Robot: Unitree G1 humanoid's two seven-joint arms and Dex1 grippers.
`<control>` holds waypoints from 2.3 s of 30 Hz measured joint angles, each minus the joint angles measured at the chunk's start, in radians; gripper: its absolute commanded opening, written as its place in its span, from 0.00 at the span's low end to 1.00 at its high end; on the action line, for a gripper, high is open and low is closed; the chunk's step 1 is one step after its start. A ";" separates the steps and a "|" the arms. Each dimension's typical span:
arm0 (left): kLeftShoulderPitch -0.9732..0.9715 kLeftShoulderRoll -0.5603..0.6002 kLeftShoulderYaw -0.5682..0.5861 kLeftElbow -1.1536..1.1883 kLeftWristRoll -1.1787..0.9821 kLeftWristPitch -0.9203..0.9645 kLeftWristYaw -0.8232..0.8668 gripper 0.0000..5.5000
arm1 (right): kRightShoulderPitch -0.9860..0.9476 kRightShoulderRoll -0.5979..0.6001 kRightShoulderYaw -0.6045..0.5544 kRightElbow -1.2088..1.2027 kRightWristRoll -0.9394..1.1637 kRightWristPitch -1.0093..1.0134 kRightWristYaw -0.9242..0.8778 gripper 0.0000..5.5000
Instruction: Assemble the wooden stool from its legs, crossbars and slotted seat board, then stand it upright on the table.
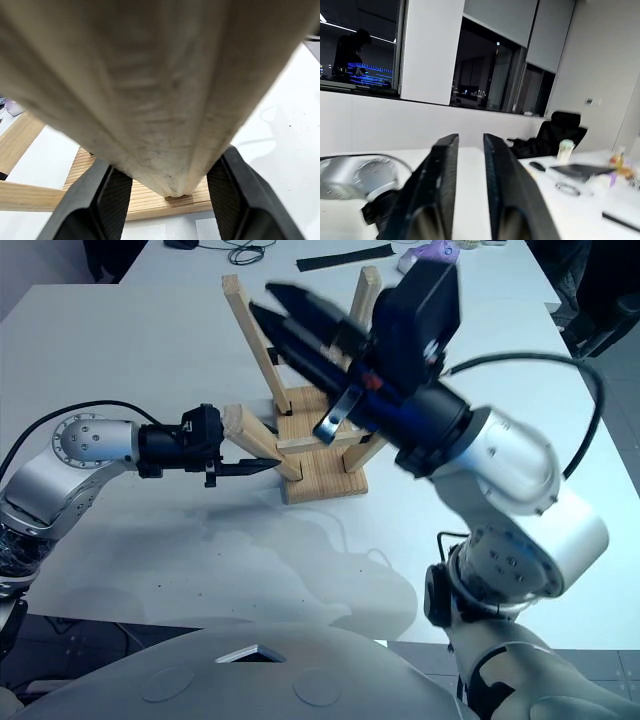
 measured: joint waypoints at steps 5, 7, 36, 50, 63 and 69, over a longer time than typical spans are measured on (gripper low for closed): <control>-0.005 0.000 0.000 0.001 0.001 0.005 -0.004 0.37 | 0.159 -0.024 0.114 -0.017 -0.048 -0.045 -0.061 0.08; -0.010 0.000 0.000 0.003 0.001 0.006 -0.005 0.37 | 0.194 -0.030 0.154 -0.010 -0.094 -0.078 -0.077 0.08; -0.193 -0.065 -0.069 0.198 0.039 0.007 -0.093 0.37 | 0.425 -0.009 0.543 0.494 -0.605 -0.691 -0.082 0.08; -0.170 -0.065 -0.064 0.220 0.046 -0.063 -0.091 0.44 | 0.410 0.036 0.377 0.368 -0.341 -0.571 -0.063 0.21; 0.008 -0.001 -0.069 0.267 0.355 0.083 -0.115 0.64 | 0.371 -0.099 0.079 0.126 0.134 -0.413 -0.029 0.40; 0.062 -0.037 0.046 0.265 0.357 0.117 -0.038 0.64 | 0.752 -0.406 -0.285 0.181 0.244 -0.409 0.375 0.40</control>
